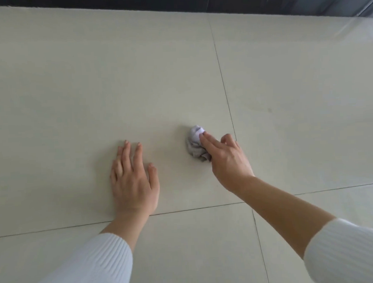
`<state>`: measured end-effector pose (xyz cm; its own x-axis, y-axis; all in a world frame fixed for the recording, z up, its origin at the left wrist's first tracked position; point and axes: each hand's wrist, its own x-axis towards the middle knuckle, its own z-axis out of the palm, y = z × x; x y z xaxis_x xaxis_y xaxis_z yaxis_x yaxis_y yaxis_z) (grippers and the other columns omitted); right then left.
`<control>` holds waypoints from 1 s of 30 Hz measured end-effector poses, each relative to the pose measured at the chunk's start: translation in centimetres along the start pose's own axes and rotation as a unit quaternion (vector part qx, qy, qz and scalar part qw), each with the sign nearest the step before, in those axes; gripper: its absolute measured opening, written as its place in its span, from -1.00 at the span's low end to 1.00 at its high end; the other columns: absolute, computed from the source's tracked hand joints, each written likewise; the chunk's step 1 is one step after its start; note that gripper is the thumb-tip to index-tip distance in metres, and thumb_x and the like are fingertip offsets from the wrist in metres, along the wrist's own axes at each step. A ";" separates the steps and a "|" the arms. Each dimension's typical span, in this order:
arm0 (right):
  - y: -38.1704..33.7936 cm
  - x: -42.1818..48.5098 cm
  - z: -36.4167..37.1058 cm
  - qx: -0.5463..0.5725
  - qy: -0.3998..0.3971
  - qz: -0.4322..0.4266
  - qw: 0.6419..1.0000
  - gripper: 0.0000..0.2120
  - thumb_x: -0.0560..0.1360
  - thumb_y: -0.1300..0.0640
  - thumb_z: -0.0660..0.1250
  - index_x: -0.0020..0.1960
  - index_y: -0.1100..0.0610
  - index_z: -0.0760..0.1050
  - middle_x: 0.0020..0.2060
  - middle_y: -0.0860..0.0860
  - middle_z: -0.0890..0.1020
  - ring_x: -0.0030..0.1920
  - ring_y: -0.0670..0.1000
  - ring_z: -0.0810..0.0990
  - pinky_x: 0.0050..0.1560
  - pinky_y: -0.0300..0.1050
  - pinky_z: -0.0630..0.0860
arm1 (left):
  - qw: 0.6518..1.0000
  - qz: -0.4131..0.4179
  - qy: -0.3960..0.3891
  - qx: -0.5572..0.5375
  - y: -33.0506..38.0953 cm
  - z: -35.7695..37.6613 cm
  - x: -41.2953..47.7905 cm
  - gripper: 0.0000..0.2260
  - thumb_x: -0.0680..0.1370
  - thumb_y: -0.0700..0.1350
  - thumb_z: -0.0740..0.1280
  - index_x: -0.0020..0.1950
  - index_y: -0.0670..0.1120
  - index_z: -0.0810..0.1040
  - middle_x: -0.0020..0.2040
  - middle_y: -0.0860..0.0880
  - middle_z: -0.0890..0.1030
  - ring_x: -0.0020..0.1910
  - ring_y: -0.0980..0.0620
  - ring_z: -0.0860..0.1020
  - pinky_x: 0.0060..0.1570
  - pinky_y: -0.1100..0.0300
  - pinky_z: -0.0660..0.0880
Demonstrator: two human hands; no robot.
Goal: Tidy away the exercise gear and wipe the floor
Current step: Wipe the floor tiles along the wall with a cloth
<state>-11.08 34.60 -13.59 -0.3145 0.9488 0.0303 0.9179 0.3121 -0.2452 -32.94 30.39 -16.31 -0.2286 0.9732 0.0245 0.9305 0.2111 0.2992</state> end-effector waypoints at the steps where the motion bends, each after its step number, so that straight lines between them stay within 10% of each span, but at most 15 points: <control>1: -0.1 -0.5 0.2 0.005 -0.015 -0.083 0.996 -0.39 0.33 0.46 0.35 0.36 0.16 0.46 0.28 0.00 0.55 -0.16 0.14 0.41 -0.21 -0.05 0.45 | 1.000 -0.001 -0.002 0.002 0.1 -0.1 0.0 -0.49 0.55 0.06 0.01 0.47 -0.07 0.29 0.52 -0.09 0.23 0.51 -0.07 0.14 0.41 0.00 0.14; 4: 2.6 -0.4 -0.7 -0.003 -0.025 -0.202 0.979 -0.45 0.38 0.41 0.34 0.34 0.13 0.48 0.26 -0.03 0.57 -0.12 0.13 0.44 -0.16 -0.01 0.51 | 1.000 -0.003 -0.005 0.007 0.2 -0.1 0.0 -0.49 0.54 0.05 0.02 0.47 -0.07 0.30 0.52 -0.08 0.23 0.51 -0.06 0.15 0.41 0.00 0.15; 7: 7.9 1.1 -2.3 0.013 0.051 0.048 0.997 -0.48 0.44 0.38 0.24 0.33 0.01 0.48 -0.04 0.15 0.61 -0.08 0.19 0.45 -0.09 0.06 0.52 | 1.000 -0.005 -0.005 0.009 0.1 0.0 0.0 -0.49 0.54 0.06 0.02 0.47 -0.05 0.29 0.52 -0.08 0.23 0.51 -0.05 0.15 0.41 0.01 0.14; 12: 14.6 4.9 -4.0 -0.027 0.079 0.397 0.914 -0.60 0.49 0.25 0.08 0.28 0.02 0.43 -0.07 0.27 0.56 0.09 0.29 0.41 0.08 0.02 0.33 | 1.000 -0.010 0.001 0.008 0.2 0.1 0.0 -0.48 0.53 0.07 0.03 0.47 -0.05 0.29 0.52 -0.09 0.23 0.50 -0.08 0.18 0.39 0.00 0.15; 18: 4.0 10.2 -0.9 0.066 0.106 0.220 0.967 -0.60 0.44 0.36 0.08 0.18 0.10 0.48 -0.26 -0.01 0.46 0.02 0.18 0.36 0.00 0.06 0.45 | 1.000 -0.008 -0.005 0.018 0.2 0.0 0.1 -0.49 0.53 0.06 0.06 0.46 -0.05 0.30 0.51 -0.10 0.25 0.49 -0.10 0.19 0.39 -0.03 0.18; 26: 1.0 2.9 1.1 0.061 -0.001 -0.236 0.970 -0.52 0.39 0.39 0.23 0.28 0.14 0.54 0.20 -0.03 0.61 -0.16 0.10 0.37 -0.17 -0.08 0.54 | 0.999 -0.014 -0.022 0.021 0.3 -0.4 0.1 -0.48 0.54 0.07 0.03 0.47 -0.05 0.29 0.53 -0.08 0.22 0.50 -0.06 0.17 0.41 0.01 0.14; 30: 7.3 6.0 -1.3 0.060 0.035 -0.007 0.998 -0.51 0.48 0.16 0.08 0.37 -0.09 0.44 -0.13 0.11 0.56 -0.18 0.09 0.36 -0.16 -0.06 0.54 | 0.999 -0.017 -0.030 0.020 0.3 -0.4 0.1 -0.48 0.53 0.07 0.03 0.48 -0.05 0.28 0.53 -0.09 0.22 0.49 -0.08 0.19 0.41 0.00 0.15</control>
<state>-5.91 42.64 -13.91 -0.3060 0.9467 0.1009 0.8765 0.3215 -0.3583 -32.81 30.50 -15.88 -0.2438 0.9689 -0.0425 0.9336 0.2464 0.2601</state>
